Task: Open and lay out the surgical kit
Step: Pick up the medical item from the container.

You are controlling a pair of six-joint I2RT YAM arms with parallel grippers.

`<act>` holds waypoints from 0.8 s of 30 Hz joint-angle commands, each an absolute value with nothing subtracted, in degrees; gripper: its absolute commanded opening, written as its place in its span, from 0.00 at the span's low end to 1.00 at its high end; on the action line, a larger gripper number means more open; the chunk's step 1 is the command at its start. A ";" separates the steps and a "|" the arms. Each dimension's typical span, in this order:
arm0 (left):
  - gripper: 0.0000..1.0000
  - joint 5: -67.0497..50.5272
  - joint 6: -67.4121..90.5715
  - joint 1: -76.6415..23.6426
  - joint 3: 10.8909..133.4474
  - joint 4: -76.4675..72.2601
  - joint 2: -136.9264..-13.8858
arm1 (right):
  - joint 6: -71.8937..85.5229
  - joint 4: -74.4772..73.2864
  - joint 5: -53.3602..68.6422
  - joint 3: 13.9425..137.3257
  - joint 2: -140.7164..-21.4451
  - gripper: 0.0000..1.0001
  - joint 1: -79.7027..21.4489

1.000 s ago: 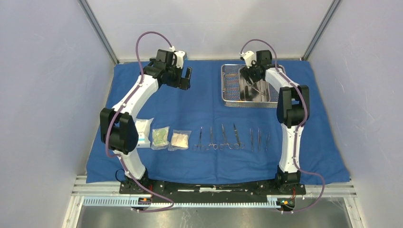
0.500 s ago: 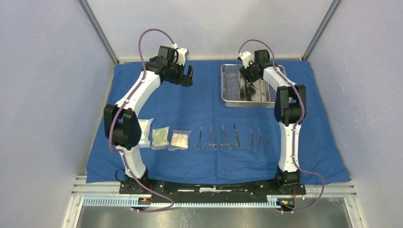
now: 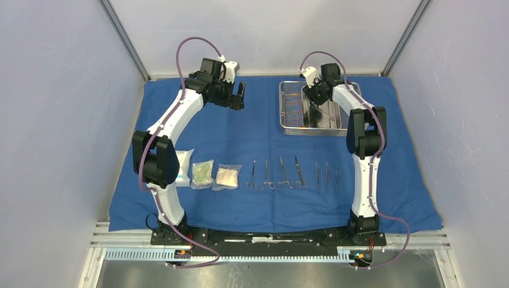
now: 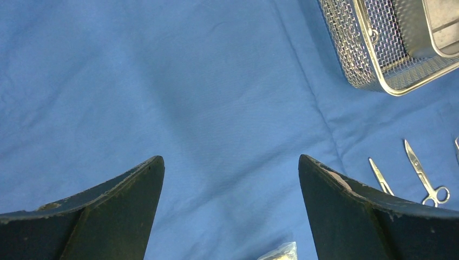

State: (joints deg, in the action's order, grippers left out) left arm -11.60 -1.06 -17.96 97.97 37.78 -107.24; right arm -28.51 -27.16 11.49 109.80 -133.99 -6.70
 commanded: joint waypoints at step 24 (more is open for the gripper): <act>1.00 -15.13 -0.86 -17.75 99.92 38.07 -106.74 | -29.05 -32.78 18.82 109.42 -134.34 0.15 -3.69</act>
